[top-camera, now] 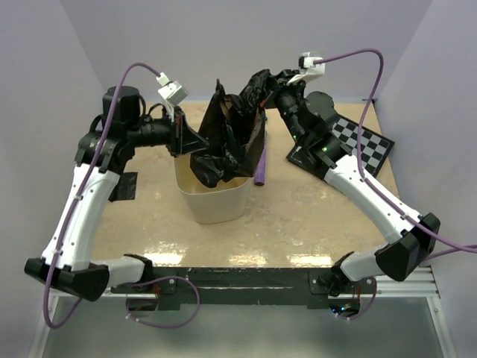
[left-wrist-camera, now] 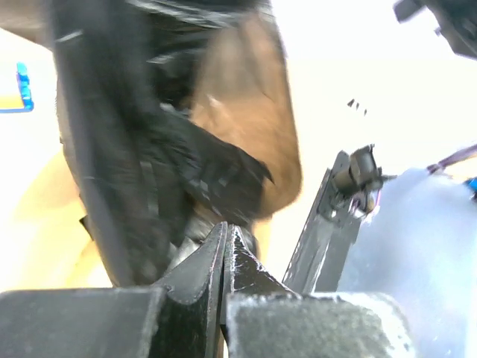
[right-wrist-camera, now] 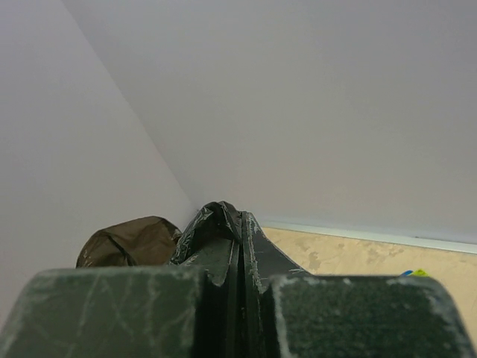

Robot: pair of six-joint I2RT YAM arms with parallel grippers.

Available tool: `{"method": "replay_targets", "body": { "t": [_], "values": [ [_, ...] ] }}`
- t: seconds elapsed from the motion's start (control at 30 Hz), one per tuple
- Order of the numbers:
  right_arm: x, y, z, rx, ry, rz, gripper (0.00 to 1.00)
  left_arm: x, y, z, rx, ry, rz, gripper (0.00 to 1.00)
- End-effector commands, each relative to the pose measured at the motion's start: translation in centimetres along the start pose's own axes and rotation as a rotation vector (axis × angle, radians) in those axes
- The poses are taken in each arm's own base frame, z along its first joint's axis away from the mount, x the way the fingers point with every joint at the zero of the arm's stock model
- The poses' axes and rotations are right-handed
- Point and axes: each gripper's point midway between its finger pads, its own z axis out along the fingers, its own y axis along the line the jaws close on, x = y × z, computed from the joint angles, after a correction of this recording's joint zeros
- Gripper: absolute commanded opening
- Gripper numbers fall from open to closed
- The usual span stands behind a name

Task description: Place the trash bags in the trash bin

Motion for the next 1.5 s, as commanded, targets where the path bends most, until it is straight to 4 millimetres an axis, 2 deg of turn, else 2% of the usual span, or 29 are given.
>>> {"method": "replay_targets", "body": {
  "t": [0.0, 0.07, 0.1, 0.13, 0.17, 0.23, 0.3, 0.37, 0.5, 0.57, 0.6, 0.7, 0.77, 0.87, 1.03, 1.13, 1.27, 1.37, 1.47],
  "values": [
    [-1.1, 2.1, 0.2, -0.107, -0.012, -0.004, 0.0, 2.0, -1.9, -2.6, -0.01, 0.031, 0.109, 0.0],
    [-1.1, 2.5, 0.0, -0.123, -0.011, -0.001, 0.0, 1.6, -1.9, -2.6, -0.025, -0.023, 0.101, 0.04],
    [-0.7, 2.7, 0.1, -0.136, 0.0, 0.002, 0.0, 1.1, -1.9, -2.4, -0.02, -0.053, 0.118, 0.19],
    [-0.5, 2.8, 0.1, -0.139, 0.006, 0.007, 0.0, 0.6, -1.7, -2.2, -0.024, -0.081, 0.137, 0.3],
    [-0.3, 2.8, 0.1, -0.138, 0.012, 0.009, 0.0, 0.0, -1.1, -2.0, -0.045, -0.099, 0.144, 0.35],
    [-0.3, 3.1, 0.2, -0.143, 0.016, 0.011, 0.0, -0.6, 0.9, -1.5, -0.11, -0.109, 0.165, 0.51],
    [-0.4, 3.3, 0.1, -0.149, 0.017, 0.012, 0.0, -0.8, 3.4, -1.1, -0.207, -0.112, 0.199, 0.53],
    [-0.7, 3.6, -0.1, -0.158, 0.014, 0.015, 0.0, -1.0, 5.2, -1.1, -0.276, -0.124, 0.281, 0.54],
    [-0.8, 3.9, -0.6, -0.175, 0.02, 0.011, 0.0, -0.6, 6.0, -0.2, -0.246, -0.135, 0.419, 0.55],
    [0.0, 4.1, -0.8, -0.197, 0.04, 0.0, 0.0, -0.3, 6.2, 0.4, -0.216, -0.139, 0.444, 0.52],
    [0.4, 4.2, -0.9, -0.212, 0.049, -0.01, 0.0, -0.1, 6.0, 0.7, -0.19, -0.134, 0.461, 0.42],
    [2.2, 4.0, -1.6, -0.245, 0.085, -0.045, 0.0, 0.7, 5.4, 0.9, -0.138, -0.115, 0.513, 0.0],
    [2.6, 3.2, -1.8, -0.217, 0.093, -0.078, 0.0, 1.3, 4.8, 0.2, -0.137, -0.101, 0.547, 0.0],
    [2.8, 3.2, -2.1, -0.238, 0.111, -0.146, 0.0, 2.1, 4.1, -1.5, -0.183, -0.095, 0.628, 0.0],
    [3.4, 4.7, -3.0, -0.353, 0.219, -0.256, 0.0, 3.4, 3.1, -4.9, -0.288, -0.063, 0.781, 0.0],
    [4.5, 5.8, -4.0, -0.424, 0.333, -0.245, 0.0, 4.4, 3.5, -6.5, -0.371, -0.05, 0.841, 0.0],
    [3.8, 7.7, -5.7, -0.524, 0.352, -0.199, 0.0, 6.6, 4.7, -7.8, -0.461, -0.009, 0.899, 0.0],
    [2.6, 8.9, -5.6, -0.558, 0.342, -0.16, 0.0, 7.6, 6.0, -8.6, -0.542, 0.001, 0.921, 0.0],
    [3.1, 9.0, -4.7, -0.547, 0.347, -0.13, 0.0, 8.1, 7.1, -8.9, -0.613, -0.029, 0.925, 0.0]
  ]
}}
